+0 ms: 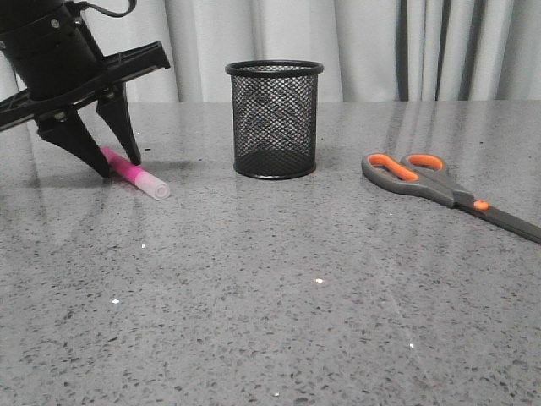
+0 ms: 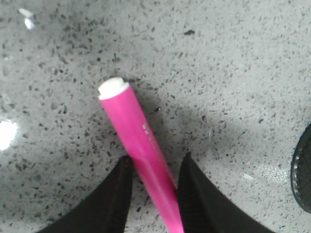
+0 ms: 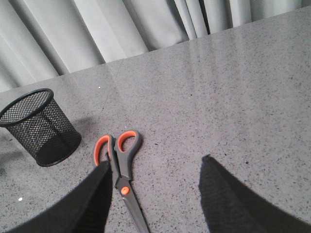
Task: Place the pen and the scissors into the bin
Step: 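Close the left gripper on the pink highlighter and lift it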
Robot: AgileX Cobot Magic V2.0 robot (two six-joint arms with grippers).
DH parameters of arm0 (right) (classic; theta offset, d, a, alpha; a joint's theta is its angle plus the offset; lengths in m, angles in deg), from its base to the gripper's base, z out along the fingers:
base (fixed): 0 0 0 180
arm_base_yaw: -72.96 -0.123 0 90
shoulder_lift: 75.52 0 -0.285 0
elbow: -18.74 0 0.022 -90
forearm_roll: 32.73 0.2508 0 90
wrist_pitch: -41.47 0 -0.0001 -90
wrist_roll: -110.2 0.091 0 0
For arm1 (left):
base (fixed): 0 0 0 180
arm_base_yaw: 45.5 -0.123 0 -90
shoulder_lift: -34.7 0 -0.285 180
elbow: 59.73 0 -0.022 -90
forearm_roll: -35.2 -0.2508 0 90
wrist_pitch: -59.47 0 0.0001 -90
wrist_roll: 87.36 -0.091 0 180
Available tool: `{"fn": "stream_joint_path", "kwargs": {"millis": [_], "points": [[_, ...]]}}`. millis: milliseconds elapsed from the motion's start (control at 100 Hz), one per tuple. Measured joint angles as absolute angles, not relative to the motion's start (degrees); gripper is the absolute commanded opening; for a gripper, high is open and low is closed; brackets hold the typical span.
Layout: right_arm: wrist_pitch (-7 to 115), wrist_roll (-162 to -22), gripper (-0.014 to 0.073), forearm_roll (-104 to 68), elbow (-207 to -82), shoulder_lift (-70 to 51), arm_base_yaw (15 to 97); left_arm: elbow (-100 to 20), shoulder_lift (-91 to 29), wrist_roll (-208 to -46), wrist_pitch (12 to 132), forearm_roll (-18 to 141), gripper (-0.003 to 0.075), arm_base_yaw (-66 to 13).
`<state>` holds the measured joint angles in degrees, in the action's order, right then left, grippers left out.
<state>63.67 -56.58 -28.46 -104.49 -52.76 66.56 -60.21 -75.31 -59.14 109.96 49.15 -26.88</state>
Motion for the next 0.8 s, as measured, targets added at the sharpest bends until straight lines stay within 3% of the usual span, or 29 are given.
{"fn": "stream_joint_path", "kwargs": {"millis": [130, 330, 800], "points": [[64.32, -56.58, 0.0360, -28.46, -104.49, -52.76, 66.56, -60.44, -75.65, -59.14, 110.55, 48.41, 0.0175, -26.88], [64.32, -56.58, 0.0360, -28.46, -104.49, -52.76, 66.56, -60.67, -76.33, -59.87, 109.82, 48.53, -0.0022, -26.69], [64.44, -56.58, 0.0360, -28.46, -104.49, -52.76, 66.56, -61.25, -72.81, -66.69, 107.09, 43.27, -0.0021, -26.36]]}}
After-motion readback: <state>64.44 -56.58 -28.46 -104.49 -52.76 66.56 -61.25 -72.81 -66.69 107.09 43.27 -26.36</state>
